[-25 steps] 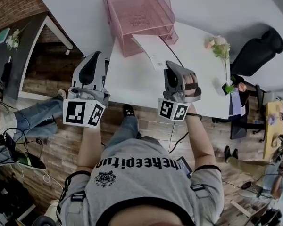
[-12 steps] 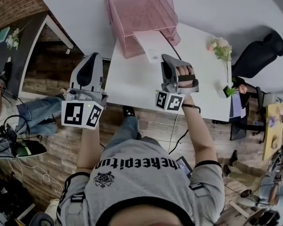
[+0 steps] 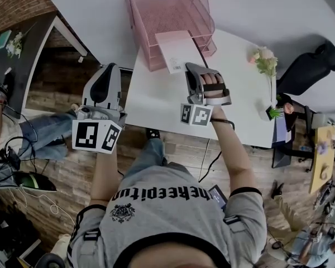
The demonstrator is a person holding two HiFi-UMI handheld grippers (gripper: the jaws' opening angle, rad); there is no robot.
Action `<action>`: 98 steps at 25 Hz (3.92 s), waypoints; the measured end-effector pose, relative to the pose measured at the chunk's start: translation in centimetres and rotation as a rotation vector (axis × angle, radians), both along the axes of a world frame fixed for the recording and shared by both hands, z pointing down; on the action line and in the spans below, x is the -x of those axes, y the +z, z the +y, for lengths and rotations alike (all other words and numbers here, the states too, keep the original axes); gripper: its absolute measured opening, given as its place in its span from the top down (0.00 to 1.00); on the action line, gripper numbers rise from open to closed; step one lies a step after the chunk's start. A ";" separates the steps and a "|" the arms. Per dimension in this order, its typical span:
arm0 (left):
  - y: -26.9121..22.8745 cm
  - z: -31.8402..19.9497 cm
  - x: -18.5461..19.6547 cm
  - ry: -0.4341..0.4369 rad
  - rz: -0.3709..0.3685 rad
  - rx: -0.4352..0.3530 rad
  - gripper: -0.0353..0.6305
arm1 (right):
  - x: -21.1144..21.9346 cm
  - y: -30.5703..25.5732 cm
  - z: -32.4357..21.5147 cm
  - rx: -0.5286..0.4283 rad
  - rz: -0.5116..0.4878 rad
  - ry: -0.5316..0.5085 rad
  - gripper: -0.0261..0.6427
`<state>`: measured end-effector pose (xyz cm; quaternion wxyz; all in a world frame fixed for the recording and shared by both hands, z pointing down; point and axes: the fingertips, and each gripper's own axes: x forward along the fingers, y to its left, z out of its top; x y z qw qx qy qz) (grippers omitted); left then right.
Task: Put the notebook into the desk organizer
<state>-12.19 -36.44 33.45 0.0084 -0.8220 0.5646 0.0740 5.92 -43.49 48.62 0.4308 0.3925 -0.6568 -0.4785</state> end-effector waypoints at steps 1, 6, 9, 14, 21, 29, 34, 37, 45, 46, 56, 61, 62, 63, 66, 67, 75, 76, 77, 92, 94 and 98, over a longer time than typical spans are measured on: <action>0.1 -0.2 0.1 -0.001 0.000 0.002 0.94 | 0.2 0.2 -0.3 0.005 0.005 -0.001 0.95; 0.8 -1.1 0.2 0.000 -0.001 0.016 0.94 | 0.6 1.2 -2.0 0.027 0.028 0.002 0.95; 1.1 -1.5 0.3 -0.002 -0.002 0.024 0.94 | 0.9 1.4 -3.0 0.029 0.034 0.003 0.95; 1.4 -2.2 0.5 -0.007 -0.003 0.031 0.94 | 1.5 1.5 -4.5 0.034 0.030 -0.002 0.95; 1.9 -3.4 1.0 -0.020 0.003 0.042 0.94 | 2.2 1.8 -6.6 0.056 0.037 0.005 0.95; 2.6 -4.5 1.2 -0.031 0.003 0.058 0.94 | 2.6 2.2 -8.7 0.074 0.019 0.012 0.95; 2.9 -5.2 1.5 -0.039 0.003 0.064 0.94 | 3.3 2.2 -9.7 0.083 0.006 0.011 0.95; 3.0 -5.5 1.5 -0.039 0.004 0.067 0.94 | 3.6 2.0 -10.4 0.090 -0.004 0.012 0.95; 3.4 -6.1 1.8 -0.041 -0.001 0.081 0.94 | 4.0 2.6 -11.3 0.143 -0.009 0.012 0.94; 3.5 -6.2 1.8 -0.041 -0.001 0.082 0.94 | 4.0 2.7 -11.3 0.144 -0.009 0.012 0.94; 3.5 -6.3 1.3 -0.024 -0.001 0.084 0.94 | 4.1 2.7 -10.6 0.227 -0.019 -0.010 0.93; 3.6 -6.2 1.2 -0.021 0.000 0.086 0.94 | 4.2 2.7 -9.9 0.308 -0.046 -0.029 0.92; 3.6 -6.1 1.2 -0.021 0.000 0.086 0.94 | 4.2 2.7 -9.7 0.329 -0.057 -0.033 0.91; 3.6 -6.1 1.3 -0.021 0.000 0.087 0.94 | 4.2 2.7 -9.5 0.350 -0.070 -0.036 0.90; 3.5 -6.0 1.3 -0.023 0.002 0.085 0.94 | 4.3 2.6 -8.9 0.421 -0.106 -0.050 0.87; 3.5 -6.0 1.3 -0.023 0.002 0.084 0.94 | 4.4 2.6 -8.7 0.447 -0.119 -0.055 0.85; 3.3 -5.8 1.1 -0.023 0.002 0.084 0.94 | 4.2 2.7 -8.0 0.563 -0.159 -0.061 0.78; 3.3 -5.8 1.2 -0.024 0.001 0.084 0.94 | 4.2 2.9 -7.9 0.585 -0.159 -0.064 0.76; 3.3 -5.8 1.2 -0.026 0.001 0.084 0.94 | 4.2 3.2 -7.7 0.610 -0.155 -0.067 0.67; 2.9 -5.3 0.8 -0.005 0.001 0.072 0.94 | 5.1 1.8 -5.2 0.659 -0.355 -0.072 0.64; 2.7 -5.1 0.4 0.005 0.000 0.066 0.94 | 5.1 0.7 -4.3 0.693 -0.453 -0.071 0.65; 2.0 -4.4 -0.5 0.025 -0.002 0.051 0.94 | 4.1 -2.2 -3.3 0.701 -0.699 -0.034 0.83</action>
